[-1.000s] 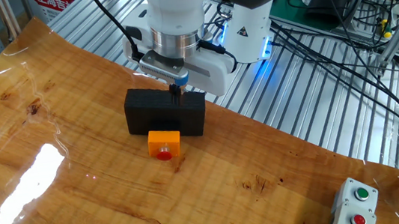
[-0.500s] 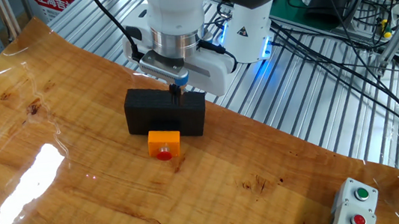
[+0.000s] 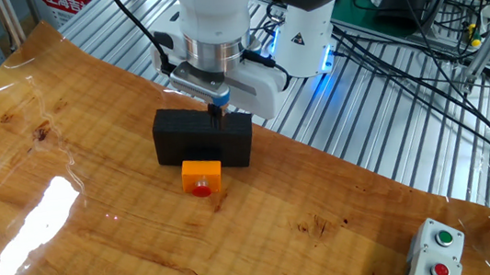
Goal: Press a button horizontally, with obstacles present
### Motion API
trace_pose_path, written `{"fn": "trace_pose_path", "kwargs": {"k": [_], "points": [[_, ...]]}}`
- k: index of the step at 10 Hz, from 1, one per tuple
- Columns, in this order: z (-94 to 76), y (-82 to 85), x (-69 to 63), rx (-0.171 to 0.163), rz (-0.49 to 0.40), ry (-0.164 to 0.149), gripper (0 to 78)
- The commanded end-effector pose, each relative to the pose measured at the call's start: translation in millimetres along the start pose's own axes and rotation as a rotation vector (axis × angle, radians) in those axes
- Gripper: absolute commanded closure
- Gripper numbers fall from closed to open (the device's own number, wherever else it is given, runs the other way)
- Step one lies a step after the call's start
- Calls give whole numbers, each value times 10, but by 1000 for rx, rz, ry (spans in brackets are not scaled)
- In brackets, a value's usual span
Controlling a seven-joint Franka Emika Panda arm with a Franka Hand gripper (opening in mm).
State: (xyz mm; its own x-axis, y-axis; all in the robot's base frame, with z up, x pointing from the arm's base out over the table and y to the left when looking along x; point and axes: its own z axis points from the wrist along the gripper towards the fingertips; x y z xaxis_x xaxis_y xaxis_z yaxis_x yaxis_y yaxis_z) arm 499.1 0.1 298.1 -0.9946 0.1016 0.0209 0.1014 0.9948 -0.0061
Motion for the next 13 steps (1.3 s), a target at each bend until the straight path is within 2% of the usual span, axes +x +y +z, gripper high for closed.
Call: {"fn": "trace_pose_path", "kwargs": {"k": [1, 4, 6, 8, 10, 13], "points": [[-1, 2, -3, 23, 108, 18, 776], [93, 11, -20, 76, 92, 4, 776], [155, 15, -29, 76, 92, 4, 776], [256, 21, -73, 101, 98, -1, 776], [370, 25, -191, 114, 119, -1, 776], [501, 15, -332, 117, 124, -3, 776]]}}
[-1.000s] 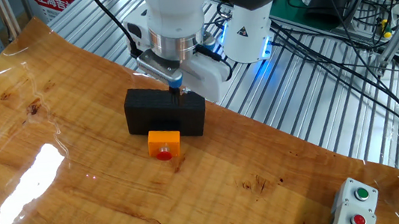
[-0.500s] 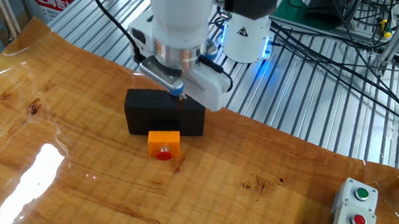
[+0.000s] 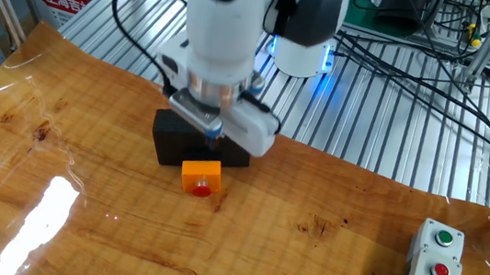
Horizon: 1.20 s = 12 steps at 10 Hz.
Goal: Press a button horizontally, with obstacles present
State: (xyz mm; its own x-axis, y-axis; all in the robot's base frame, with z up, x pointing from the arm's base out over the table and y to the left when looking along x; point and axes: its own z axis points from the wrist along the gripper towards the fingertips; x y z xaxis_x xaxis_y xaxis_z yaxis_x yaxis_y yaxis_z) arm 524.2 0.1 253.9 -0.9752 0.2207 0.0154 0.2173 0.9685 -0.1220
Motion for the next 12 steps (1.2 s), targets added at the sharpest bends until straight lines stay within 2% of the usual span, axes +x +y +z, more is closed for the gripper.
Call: {"fn": "trace_pose_path", "kwargs": {"k": [1, 4, 8, 10, 12], "points": [[94, 3, -75, 2, 2, -9, 776], [113, 3, -73, 24, -2, -32, 776], [113, 3, -73, 16, 6, -2, 776], [113, 3, -73, 22, 14, 27, 776], [132, -3, -95, 32, -4, 35, 776]]}}
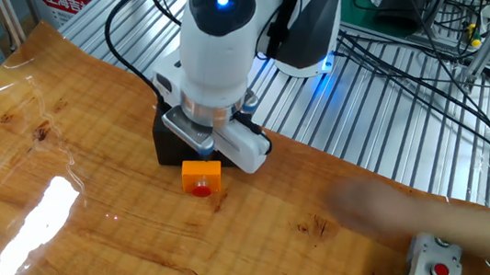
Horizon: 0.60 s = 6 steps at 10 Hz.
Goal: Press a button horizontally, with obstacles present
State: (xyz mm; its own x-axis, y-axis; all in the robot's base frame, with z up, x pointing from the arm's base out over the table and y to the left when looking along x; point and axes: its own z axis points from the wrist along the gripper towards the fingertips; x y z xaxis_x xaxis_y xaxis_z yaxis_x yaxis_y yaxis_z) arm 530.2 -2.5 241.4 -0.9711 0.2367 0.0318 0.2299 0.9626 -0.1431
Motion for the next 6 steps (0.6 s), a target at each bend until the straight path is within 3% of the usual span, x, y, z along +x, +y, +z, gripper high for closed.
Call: {"fn": "trace_pose_path", "kwargs": {"k": [1, 6], "points": [[30, -13, -64, 9, -28, 20, 776], [206, 73, -222, 12, -30, 25, 776]]}}
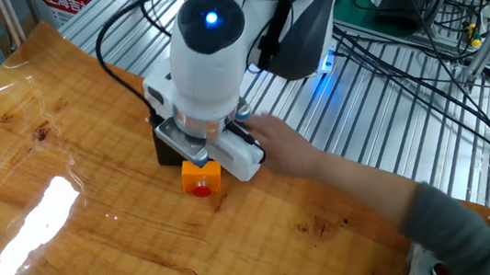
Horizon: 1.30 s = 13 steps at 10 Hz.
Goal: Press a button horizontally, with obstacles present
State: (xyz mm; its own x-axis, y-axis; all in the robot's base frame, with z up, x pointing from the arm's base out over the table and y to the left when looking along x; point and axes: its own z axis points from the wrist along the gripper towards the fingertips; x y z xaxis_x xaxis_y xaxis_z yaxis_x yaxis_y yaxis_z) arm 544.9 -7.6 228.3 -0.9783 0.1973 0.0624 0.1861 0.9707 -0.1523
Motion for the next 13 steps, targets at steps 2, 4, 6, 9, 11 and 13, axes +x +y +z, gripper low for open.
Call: {"fn": "trace_pose_path", "kwargs": {"k": [2, 4, 6, 9, 11, 13], "points": [[242, 130, -91, -2, 22, -4, 776], [349, 188, -137, -3, 25, -3, 776], [462, 271, -181, -9, 27, -1, 776], [592, 324, -180, -3, 29, 0, 776], [688, 357, -199, 1, 40, -1, 776], [793, 408, -212, 23, 57, -5, 776]]}}
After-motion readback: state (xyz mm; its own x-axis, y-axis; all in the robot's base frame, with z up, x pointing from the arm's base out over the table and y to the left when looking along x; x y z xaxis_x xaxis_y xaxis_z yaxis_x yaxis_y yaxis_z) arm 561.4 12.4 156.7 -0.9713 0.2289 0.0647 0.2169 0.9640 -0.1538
